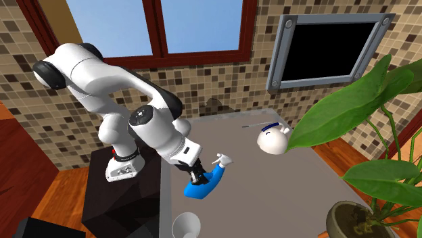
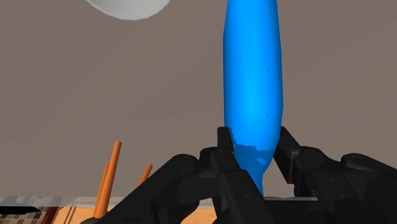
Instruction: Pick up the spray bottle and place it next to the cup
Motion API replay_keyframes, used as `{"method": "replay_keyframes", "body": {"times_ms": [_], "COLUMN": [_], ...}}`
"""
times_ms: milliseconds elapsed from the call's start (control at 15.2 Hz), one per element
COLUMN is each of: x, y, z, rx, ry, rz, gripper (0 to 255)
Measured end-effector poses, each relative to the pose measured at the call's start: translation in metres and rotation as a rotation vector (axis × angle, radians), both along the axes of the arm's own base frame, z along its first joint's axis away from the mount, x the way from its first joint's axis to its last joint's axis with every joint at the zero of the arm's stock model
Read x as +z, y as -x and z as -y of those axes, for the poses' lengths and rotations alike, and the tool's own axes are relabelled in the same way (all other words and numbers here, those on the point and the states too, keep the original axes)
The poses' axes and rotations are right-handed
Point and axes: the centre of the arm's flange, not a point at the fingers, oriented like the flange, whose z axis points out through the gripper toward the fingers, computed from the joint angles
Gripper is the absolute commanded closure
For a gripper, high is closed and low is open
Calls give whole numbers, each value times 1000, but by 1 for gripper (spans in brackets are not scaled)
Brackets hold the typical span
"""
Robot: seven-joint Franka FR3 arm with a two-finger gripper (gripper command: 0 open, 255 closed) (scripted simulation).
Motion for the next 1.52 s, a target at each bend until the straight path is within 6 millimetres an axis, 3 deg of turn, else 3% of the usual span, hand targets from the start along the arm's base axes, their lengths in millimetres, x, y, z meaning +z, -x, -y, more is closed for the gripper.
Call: {"method": "replay_keyframes", "body": {"times_ms": [1518], "x": [-122], "y": [3], "z": [0], "rx": [1], "ry": [0], "rz": [-1], "gripper": [255]}}
